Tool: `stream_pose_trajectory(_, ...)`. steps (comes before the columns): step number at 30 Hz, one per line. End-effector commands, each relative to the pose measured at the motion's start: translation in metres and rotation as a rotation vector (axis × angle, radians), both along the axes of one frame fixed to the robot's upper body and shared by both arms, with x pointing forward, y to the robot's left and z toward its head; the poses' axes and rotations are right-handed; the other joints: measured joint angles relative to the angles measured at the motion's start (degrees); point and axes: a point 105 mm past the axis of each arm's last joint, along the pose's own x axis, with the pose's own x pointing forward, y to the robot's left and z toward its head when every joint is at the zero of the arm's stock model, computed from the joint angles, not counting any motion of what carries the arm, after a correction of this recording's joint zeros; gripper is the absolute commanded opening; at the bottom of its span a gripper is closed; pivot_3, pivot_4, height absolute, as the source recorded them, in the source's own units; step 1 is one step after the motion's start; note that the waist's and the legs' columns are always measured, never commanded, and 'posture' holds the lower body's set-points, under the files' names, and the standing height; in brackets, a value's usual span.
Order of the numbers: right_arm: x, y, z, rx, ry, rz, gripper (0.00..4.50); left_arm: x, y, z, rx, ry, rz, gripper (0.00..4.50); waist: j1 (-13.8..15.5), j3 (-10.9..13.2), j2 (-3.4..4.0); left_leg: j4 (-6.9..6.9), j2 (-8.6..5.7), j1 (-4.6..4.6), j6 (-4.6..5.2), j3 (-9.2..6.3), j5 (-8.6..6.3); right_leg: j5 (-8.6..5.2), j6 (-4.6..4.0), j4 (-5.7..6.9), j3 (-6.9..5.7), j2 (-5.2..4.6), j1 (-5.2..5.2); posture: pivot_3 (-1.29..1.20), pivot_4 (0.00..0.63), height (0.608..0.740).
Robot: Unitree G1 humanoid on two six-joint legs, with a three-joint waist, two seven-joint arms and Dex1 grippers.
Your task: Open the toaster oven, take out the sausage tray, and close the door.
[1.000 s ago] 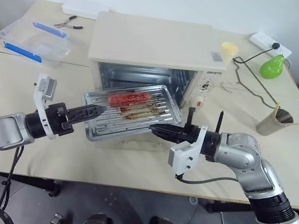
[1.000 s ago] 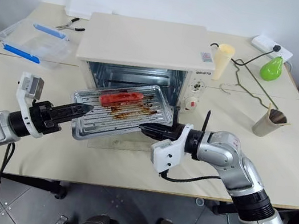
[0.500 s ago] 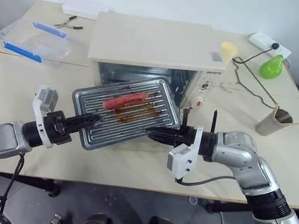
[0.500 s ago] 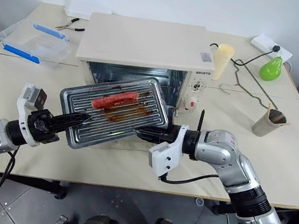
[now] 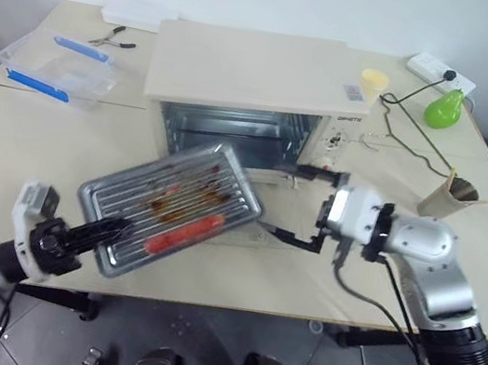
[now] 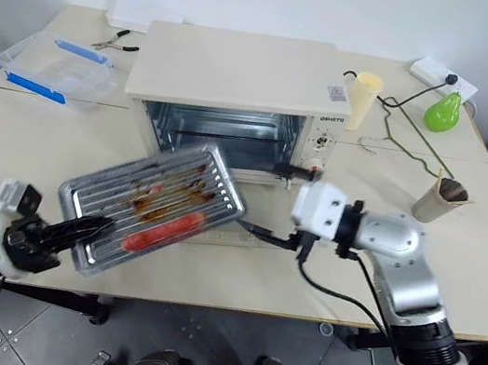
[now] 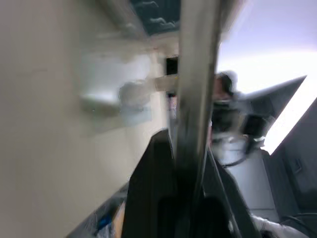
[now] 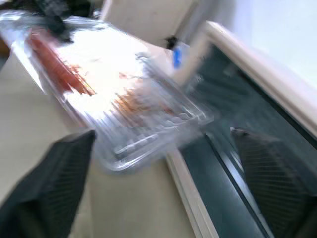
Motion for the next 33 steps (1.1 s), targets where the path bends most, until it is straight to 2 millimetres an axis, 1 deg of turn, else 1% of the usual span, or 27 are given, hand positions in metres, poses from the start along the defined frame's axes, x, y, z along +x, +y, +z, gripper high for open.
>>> stream_pose_trajectory(1, 0.010, -0.027, -0.002, 0.062, 0.148, -0.083, 4.49, -0.015, 0.011, 0.006, -0.040, -0.049, 0.074, 0.00, 0.1, 0.0, -0.01, -0.01, 0.03, 0.02, 0.00, 0.00, -0.01, 0.00, 0.00, 0.00, 0.01, -0.01, 0.01, 0.00, 0.150, 0.740)
stream_pose_trajectory(5, 0.019, -0.050, -0.017, 0.065, 0.248, -0.162, 4.49, -0.029, 0.019, 0.000, -0.061, -0.056, 0.190, 0.00, 0.1, 0.0, -0.01, -0.03, 0.06, 0.01, 0.03, 0.07, -0.03, -0.01, -0.01, -0.09, 0.08, -0.02, 0.01, 0.00, 0.150, 0.740)
stream_pose_trajectory(10, 0.025, -0.071, -0.052, -0.001, 0.358, -0.219, 4.49, -0.041, 0.030, -0.004, -0.122, -0.104, 0.375, 0.00, 0.1, 0.0, -0.03, -0.03, 0.03, 0.01, 0.04, 0.15, -0.04, -0.02, -0.03, -0.15, 0.15, -0.01, 0.01, 0.00, 0.150, 0.740)
stream_pose_trajectory(11, 0.026, -0.073, -0.056, -0.003, 0.368, -0.228, 4.10, -0.043, 0.031, -0.005, -0.130, -0.106, 0.405, 0.00, 0.1, 0.0, -0.03, -0.03, 0.02, 0.01, 0.04, 0.17, -0.04, -0.02, -0.03, -0.16, 0.16, -0.01, 0.01, 0.00, 0.150, 0.740)
stream_pose_trajectory(12, 0.027, -0.079, -0.066, -0.019, 0.408, -0.248, 3.89, -0.046, 0.032, -0.006, -0.149, -0.118, 0.446, 0.00, 0.0, 0.0, -0.03, -0.03, 0.02, 0.03, 0.04, 0.21, -0.04, -0.02, -0.03, -0.18, 0.18, -0.01, 0.01, 0.00, 0.150, 0.740)
stream_pose_trajectory(14, 0.035, -0.090, -0.076, -0.012, 0.450, -0.308, 3.20, -0.050, 0.034, -0.006, -0.185, -0.155, 0.547, 0.00, 0.0, 0.0, -0.03, -0.02, 0.02, 0.04, 0.04, 0.25, -0.04, -0.03, -0.05, -0.18, 0.19, 0.01, 0.00, 0.00, 0.150, 0.740)
stream_pose_trajectory(15, 0.038, -0.096, -0.081, -0.015, 0.460, -0.338, 2.90, -0.052, 0.034, -0.006, -0.197, -0.164, 0.587, 0.00, 0.1, 0.0, -0.03, -0.01, 0.03, 0.04, 0.04, 0.26, -0.04, -0.03, -0.05, -0.19, 0.22, 0.00, 0.01, 0.00, 0.150, 0.740)
stream_pose_trajectory(17, 0.042, -0.102, -0.088, -0.034, 0.479, -0.361, 2.16, -0.057, 0.031, -0.008, -0.204, -0.155, 0.625, 0.00, 0.2, 0.0, -0.04, 0.02, 0.02, 0.04, 0.06, 0.27, -0.05, -0.03, -0.05, -0.21, 0.23, -0.01, 0.02, 0.00, 0.150, 0.740)
stream_pose_trajectory(20, 0.046, -0.104, -0.095, -0.040, 0.475, -0.369, 1.15, -0.063, 0.027, -0.013, -0.213, -0.134, 0.662, 0.00, 0.1, 0.0, -0.04, 0.03, -0.01, 0.04, 0.06, 0.28, -0.05, -0.03, -0.06, -0.22, 0.24, 0.01, 0.02, 0.00, 0.150, 0.740)
stream_pose_trajectory(23, 0.049, -0.105, -0.105, -0.061, 0.515, -0.375, 0.12, -0.060, 0.034, -0.009, -0.250, -0.170, 0.775, 0.00, 0.1, 0.0, -0.03, 0.05, -0.06, 0.04, 0.08, 0.33, -0.06, -0.05, -0.09, -0.28, 0.28, 0.02, 0.02, 0.00, 0.150, 0.740)
stream_pose_trajectory(25, 0.051, -0.104, -0.111, -0.076, 0.515, -0.372, 0.05, -0.056, 0.038, -0.006, -0.282, -0.193, 0.846, 0.00, 0.3, 0.0, -0.03, 0.09, -0.03, 0.04, 0.09, 0.32, -0.07, -0.05, -0.10, -0.33, 0.28, 0.02, 0.08, 0.00, 0.150, 0.740)
stream_pose_trajectory(30, 0.058, -0.100, -0.124, -0.089, 0.546, -0.394, 0.05, -0.048, 0.030, -0.009, -0.334, -0.150, 0.914, 0.00, 0.1, 0.0, -0.05, 0.22, 0.00, 0.12, 0.18, 0.27, -0.13, -0.05, -0.10, -0.42, 0.24, 0.03, 0.33, 0.00, 0.150, 0.740)
stream_pose_trajectory(33, 0.051, -0.081, -0.119, -0.055, 0.560, -0.268, 0.05, -0.042, 0.030, -0.009, -0.369, -0.123, 0.974, 0.00, 0.1, -0.1, -0.08, 0.26, 0.05, 0.23, 0.21, 0.17, -0.15, -0.05, -0.10, -0.70, 0.15, 0.04, 0.58, 0.00, 0.150, 0.740)
